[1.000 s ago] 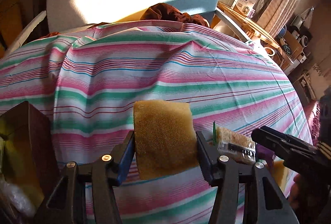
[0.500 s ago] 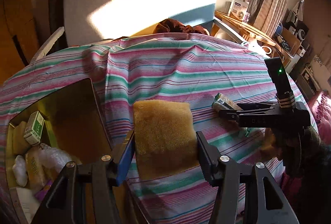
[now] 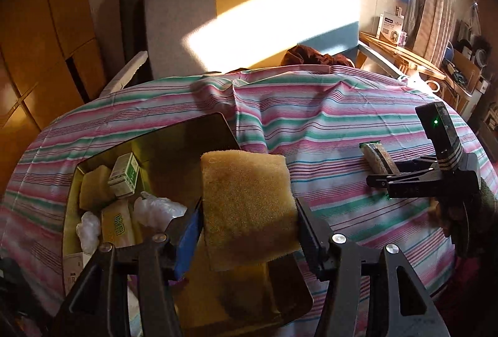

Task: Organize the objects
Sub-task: 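Carry the sponge into the tray and open the left tool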

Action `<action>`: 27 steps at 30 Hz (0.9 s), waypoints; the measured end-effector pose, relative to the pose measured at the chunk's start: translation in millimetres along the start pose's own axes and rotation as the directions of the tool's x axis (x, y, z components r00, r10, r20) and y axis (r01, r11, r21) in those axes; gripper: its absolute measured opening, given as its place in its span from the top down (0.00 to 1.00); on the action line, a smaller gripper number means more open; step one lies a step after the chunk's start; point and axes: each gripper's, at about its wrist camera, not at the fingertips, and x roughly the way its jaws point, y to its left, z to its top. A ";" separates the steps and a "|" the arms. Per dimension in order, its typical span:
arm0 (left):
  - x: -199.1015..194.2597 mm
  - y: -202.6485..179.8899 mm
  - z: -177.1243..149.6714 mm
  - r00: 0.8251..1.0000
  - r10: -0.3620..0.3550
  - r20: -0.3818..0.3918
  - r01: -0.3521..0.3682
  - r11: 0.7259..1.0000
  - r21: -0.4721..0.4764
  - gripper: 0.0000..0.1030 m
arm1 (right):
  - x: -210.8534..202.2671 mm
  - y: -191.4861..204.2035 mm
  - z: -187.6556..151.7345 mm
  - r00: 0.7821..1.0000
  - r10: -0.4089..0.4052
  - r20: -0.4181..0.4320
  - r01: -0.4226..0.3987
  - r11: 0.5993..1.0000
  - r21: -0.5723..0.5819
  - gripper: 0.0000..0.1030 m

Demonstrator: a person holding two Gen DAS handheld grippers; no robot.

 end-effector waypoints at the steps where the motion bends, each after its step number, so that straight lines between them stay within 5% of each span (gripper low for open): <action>1: -1.4 3.5 -1.8 1.000 0.008 0.000 -0.008 1.000 -0.007 0.43 | -0.3 -0.2 -0.8 1.000 -0.019 0.004 0.019 1.000 0.002 0.44; 3: -5.1 10.4 -6.1 1.000 0.022 0.002 -0.022 1.000 -0.022 0.43 | -1.6 -2.8 -2.3 0.999 -0.040 0.014 0.040 0.999 0.014 0.51; 17: -28.8 91.3 -41.2 0.996 0.091 0.007 -0.089 0.983 -0.158 0.43 | 0.3 10.0 -10.6 0.990 -0.114 0.081 0.116 0.993 -0.022 0.51; 23: -47.2 155.9 -62.2 0.995 0.100 0.002 -0.093 0.934 -0.345 0.44 | 0.7 10.9 -11.3 0.988 -0.129 0.080 0.131 0.991 -0.021 0.51; 27: -43.9 172.1 -57.7 0.996 0.090 0.000 -0.083 0.918 -0.389 0.44 | 0.8 10.6 -11.2 0.988 -0.129 0.080 0.130 0.991 -0.017 0.51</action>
